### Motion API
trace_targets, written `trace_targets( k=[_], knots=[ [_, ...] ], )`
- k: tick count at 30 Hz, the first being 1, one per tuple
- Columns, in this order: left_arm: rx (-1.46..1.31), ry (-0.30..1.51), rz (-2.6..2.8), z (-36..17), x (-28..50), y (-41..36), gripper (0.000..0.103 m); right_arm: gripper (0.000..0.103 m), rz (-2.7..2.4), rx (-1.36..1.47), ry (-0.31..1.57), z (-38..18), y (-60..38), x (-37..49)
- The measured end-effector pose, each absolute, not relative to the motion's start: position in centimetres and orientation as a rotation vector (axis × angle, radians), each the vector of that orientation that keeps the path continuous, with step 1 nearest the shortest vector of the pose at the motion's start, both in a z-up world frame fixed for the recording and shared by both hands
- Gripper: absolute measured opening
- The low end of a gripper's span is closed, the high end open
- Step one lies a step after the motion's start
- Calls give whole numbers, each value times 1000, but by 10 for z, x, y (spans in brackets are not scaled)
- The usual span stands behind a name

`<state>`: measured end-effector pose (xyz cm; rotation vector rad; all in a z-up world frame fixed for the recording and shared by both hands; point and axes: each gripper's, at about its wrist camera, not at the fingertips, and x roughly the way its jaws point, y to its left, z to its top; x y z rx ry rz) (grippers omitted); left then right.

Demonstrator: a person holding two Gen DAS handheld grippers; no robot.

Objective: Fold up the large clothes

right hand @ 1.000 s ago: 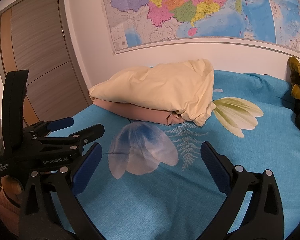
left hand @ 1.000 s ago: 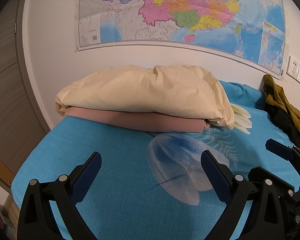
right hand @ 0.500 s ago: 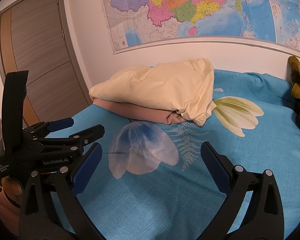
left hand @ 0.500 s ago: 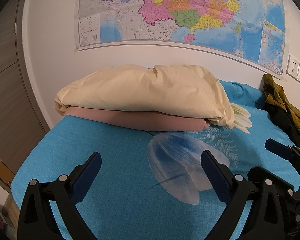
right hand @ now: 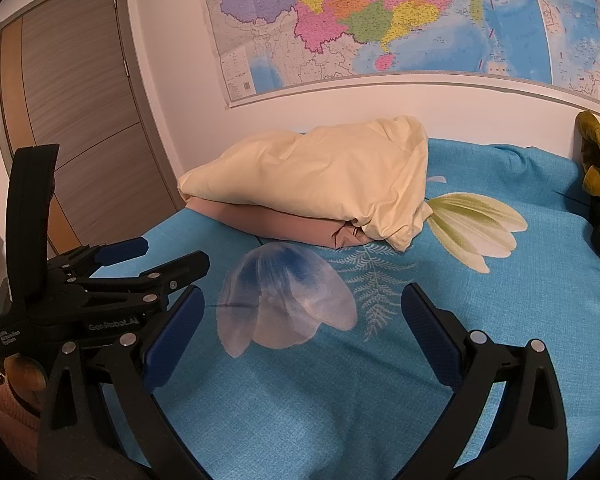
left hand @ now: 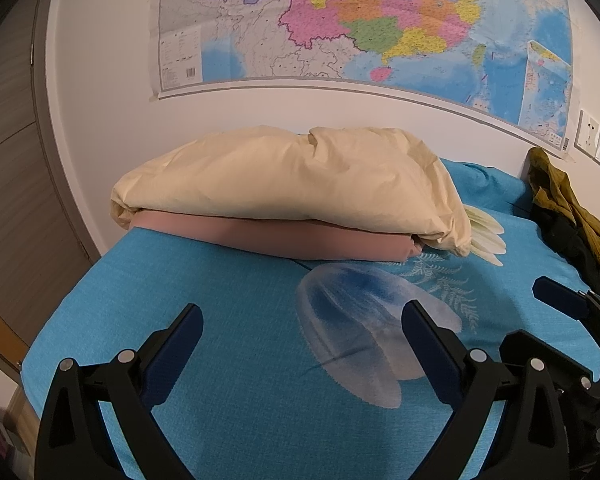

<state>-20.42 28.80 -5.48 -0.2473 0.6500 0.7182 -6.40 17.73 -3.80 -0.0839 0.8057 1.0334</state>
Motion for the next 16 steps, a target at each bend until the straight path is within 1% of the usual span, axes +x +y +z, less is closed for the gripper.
trace_targets(
  k=[6,11,16],
  knots=[
    [-225,639,708,-56,-203,285,96,97,1028,-76,808,-38,177,-64],
    [-271,664,718,-60,-202,289,96,97,1021,-73,809,-39,174,-62],
    [-322,682,611,-64,-194,285,96,97,996,-59,809,-38,162,-59]
  ],
)
